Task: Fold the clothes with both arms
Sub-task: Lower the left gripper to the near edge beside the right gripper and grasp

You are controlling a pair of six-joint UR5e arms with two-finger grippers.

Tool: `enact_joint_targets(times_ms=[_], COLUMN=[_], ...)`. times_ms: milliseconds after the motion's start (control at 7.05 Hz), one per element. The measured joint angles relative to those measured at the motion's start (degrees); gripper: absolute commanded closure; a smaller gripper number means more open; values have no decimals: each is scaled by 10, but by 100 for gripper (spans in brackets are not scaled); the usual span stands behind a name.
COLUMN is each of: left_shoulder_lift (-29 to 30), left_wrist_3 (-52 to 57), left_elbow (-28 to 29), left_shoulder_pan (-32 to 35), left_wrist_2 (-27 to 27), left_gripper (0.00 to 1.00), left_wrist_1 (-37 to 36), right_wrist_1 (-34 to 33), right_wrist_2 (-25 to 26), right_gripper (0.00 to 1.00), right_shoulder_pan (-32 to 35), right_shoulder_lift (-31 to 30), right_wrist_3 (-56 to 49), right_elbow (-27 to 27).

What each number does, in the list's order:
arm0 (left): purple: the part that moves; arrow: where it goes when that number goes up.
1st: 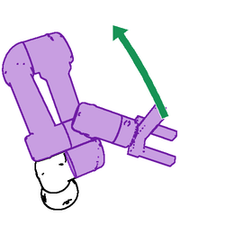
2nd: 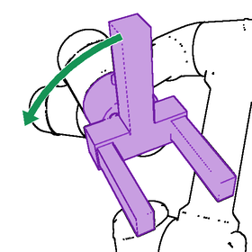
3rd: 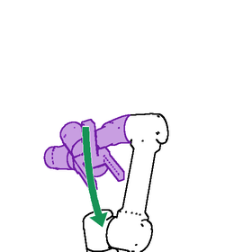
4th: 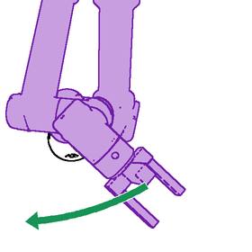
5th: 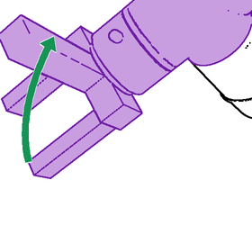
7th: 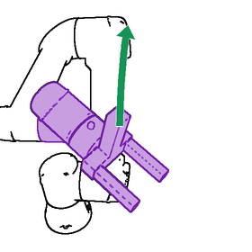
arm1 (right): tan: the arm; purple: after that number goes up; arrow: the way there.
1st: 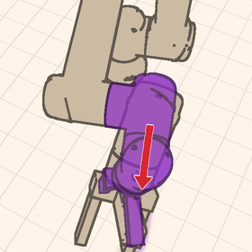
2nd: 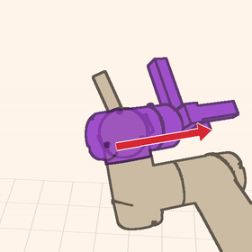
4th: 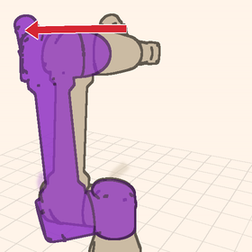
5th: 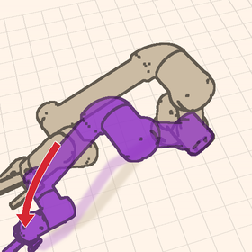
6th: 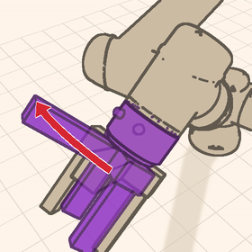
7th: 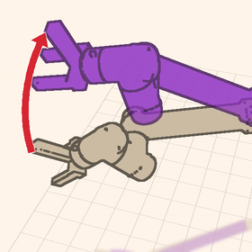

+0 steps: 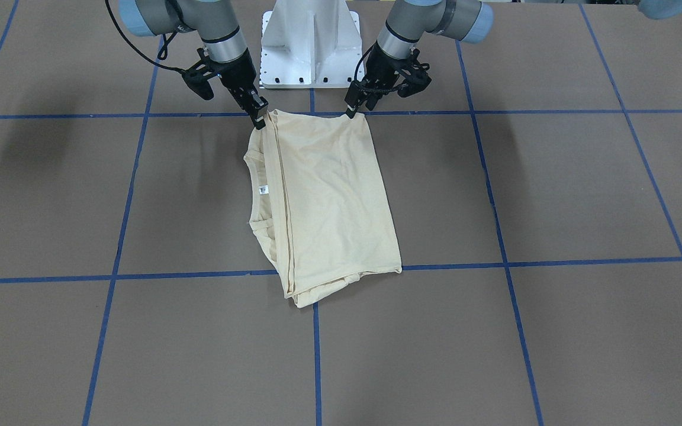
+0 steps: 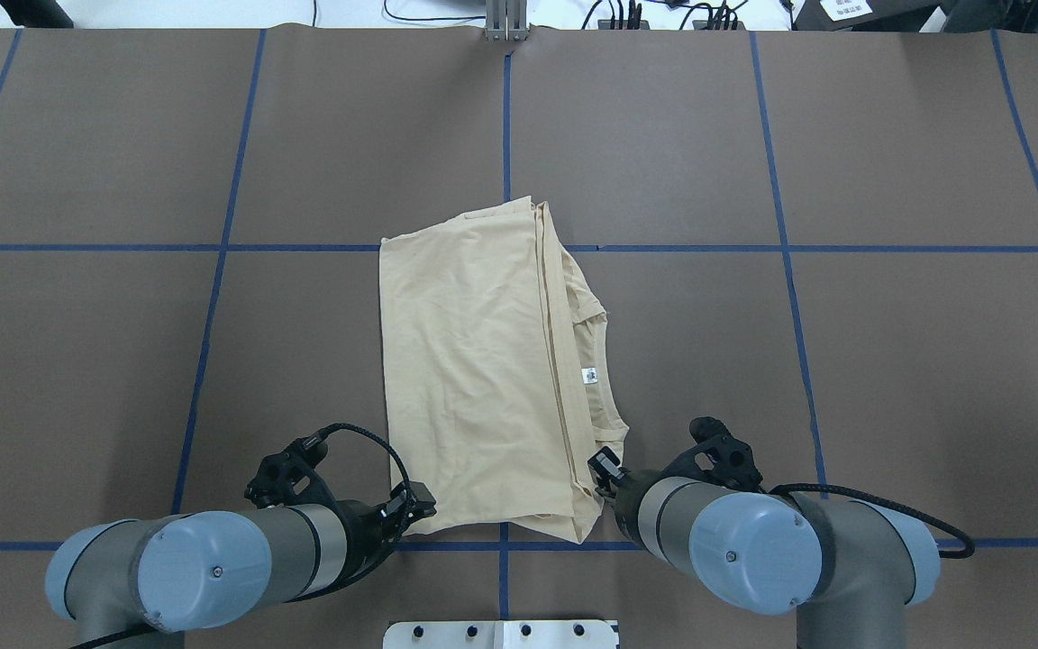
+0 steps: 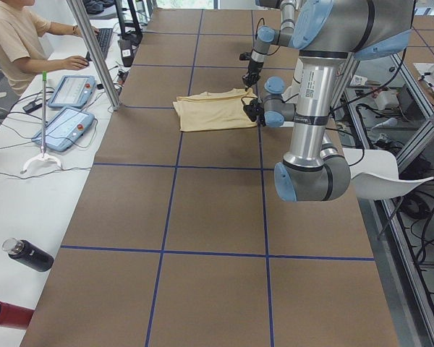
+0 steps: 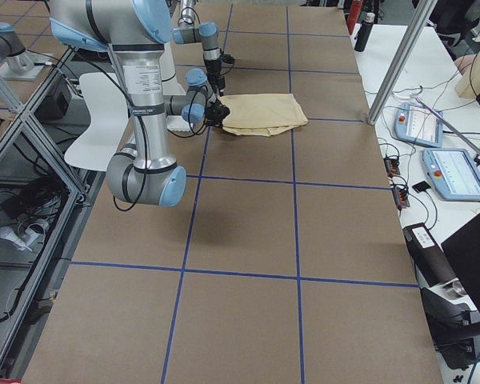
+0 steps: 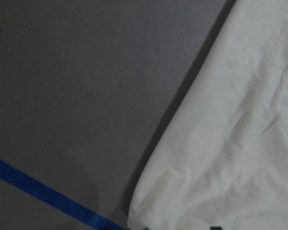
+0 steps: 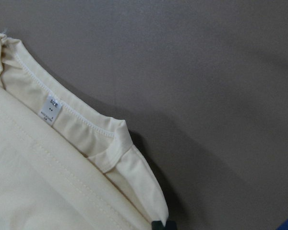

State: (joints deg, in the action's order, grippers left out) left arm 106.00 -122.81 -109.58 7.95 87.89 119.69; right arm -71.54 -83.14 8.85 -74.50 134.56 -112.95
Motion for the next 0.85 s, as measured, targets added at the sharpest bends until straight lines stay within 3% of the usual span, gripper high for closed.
enact_joint_targets(times_ms=[142,284,425,851], left_shoulder_lift=[2,2,2,3], left_wrist_3=[1,1,1,3], left_elbow=[5,8,9,3], left_shoulder_pan=[0,0,0,1], left_wrist_2=[0,0,0,2], left_gripper=[50,78,100,100], left_wrist_1=[2,2,3,3], right_wrist_1=[0,0,0,0], right_wrist_2=[0,0,0,0], right_gripper=[100,100,100,100], right_shoulder_pan=[0,0,0,0], right_shoulder_lift=[0,-1,-1,-1], right_wrist_3=[0,0,0,0], right_elbow=[0,0,0,-1])
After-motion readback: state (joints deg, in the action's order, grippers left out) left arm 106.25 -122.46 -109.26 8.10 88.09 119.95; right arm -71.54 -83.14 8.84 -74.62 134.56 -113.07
